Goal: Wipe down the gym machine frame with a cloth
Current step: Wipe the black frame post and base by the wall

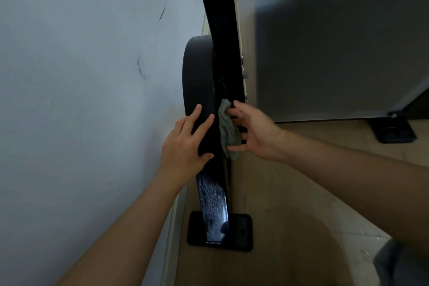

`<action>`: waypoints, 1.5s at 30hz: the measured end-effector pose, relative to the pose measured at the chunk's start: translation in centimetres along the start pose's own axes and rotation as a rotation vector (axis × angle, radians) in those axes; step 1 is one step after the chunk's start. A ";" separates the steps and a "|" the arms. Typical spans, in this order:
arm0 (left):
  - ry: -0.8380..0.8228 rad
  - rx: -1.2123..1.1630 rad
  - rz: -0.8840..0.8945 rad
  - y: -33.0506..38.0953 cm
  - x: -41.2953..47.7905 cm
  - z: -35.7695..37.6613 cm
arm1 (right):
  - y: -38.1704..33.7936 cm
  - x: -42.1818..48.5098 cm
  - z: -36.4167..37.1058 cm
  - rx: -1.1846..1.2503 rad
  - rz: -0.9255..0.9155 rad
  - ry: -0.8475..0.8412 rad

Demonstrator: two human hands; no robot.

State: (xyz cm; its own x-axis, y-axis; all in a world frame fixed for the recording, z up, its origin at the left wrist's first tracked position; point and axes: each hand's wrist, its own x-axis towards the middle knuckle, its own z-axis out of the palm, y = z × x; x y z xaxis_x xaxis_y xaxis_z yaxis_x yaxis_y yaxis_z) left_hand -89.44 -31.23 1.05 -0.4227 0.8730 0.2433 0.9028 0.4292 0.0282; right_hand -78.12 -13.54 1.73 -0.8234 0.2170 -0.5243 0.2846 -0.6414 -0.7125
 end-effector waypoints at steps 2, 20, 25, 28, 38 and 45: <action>0.001 -0.001 0.002 0.0 0.0 -0.1 | 0.5 -0.2 -0.3 0.001 0.041 0.001; 0.030 -0.139 0.002 -0.4 0.5 0.1 | -4.0 2.8 -0.7 0.116 -0.068 -0.046; 0.035 -0.152 -0.005 -0.3 0.4 -0.1 | -2.3 3.7 -1.8 0.044 0.113 -0.135; 0.029 -0.159 -0.012 -0.2 0.4 -0.3 | -1.6 4.1 -2.5 -0.011 0.214 -0.176; 0.004 -0.121 -0.012 0.1 0.3 -0.5 | -5.6 5.8 -2.0 0.051 0.064 -0.184; -0.007 -0.086 -0.024 0.5 -0.1 -0.4 | -4.2 6.0 -2.5 -0.069 0.067 -0.248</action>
State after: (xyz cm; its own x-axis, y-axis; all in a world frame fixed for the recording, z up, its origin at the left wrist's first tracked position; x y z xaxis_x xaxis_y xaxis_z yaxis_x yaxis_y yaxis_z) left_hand -88.96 -31.19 1.44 -0.4447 0.8644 0.2346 0.8957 0.4291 0.1169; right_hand -83.01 -7.72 0.38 -0.8943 -0.0162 -0.4472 0.3683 -0.5944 -0.7149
